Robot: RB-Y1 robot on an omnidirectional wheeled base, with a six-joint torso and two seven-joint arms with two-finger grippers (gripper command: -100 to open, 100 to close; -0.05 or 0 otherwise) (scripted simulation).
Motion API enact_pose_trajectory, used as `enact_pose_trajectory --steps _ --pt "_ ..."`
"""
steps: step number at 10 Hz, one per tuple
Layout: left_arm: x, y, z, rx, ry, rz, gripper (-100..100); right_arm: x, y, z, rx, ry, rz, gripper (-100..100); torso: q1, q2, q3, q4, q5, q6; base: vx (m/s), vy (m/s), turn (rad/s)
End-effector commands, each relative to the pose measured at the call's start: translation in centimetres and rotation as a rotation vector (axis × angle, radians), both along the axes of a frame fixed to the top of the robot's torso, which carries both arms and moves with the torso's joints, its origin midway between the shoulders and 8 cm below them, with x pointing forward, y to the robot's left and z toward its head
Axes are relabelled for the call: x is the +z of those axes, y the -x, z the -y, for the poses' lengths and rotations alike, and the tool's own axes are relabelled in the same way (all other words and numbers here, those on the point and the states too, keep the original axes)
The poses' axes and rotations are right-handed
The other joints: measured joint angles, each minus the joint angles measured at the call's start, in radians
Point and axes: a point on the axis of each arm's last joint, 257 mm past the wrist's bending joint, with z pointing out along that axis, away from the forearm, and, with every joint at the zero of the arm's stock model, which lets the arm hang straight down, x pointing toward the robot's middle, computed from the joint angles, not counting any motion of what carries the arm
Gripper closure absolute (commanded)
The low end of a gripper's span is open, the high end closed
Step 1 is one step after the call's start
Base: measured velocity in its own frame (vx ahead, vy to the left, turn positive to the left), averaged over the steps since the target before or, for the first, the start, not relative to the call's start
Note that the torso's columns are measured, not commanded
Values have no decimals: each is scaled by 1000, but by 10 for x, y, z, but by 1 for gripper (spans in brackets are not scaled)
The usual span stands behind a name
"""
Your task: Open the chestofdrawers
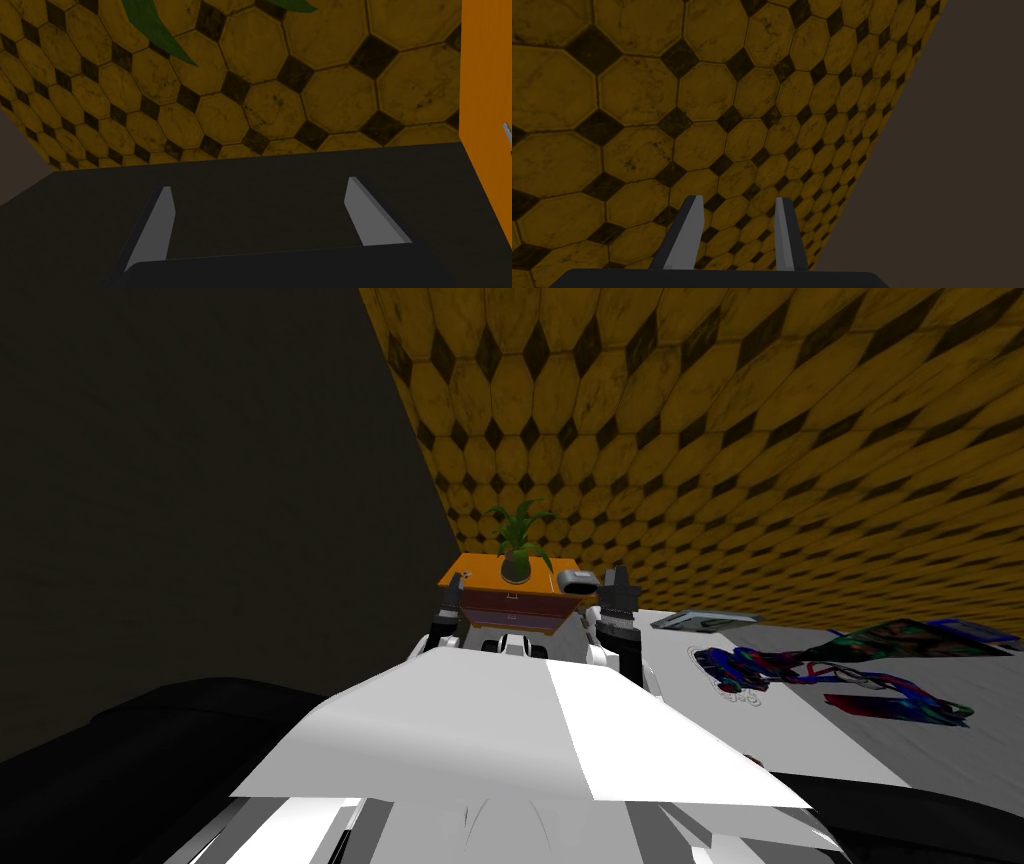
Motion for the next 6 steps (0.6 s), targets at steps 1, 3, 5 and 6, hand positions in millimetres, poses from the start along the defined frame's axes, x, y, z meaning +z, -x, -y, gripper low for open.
enact_pose_trajectory --steps 1,3,5,6 --pt "-19 2 -1 -4 -18 -5 -100 0 0 0 0 0 0 0 0 0 0 0 0 0 38 -54 5" --pt "-37 3 -2 -3 -25 -28 -100 0 0 0 0 0 0 0 0 0 0 0 0 0 29 -40 2" --pt "-49 4 -3 -3 -32 -39 -100 0 0 0 0 0 0 0 0 -1 0 0 0 0 41 -43 4" --pt "-57 6 -3 -4 -39 -41 -100 0 0 0 0 0 0 0 0 0 0 0 0 0 45 -43 2"
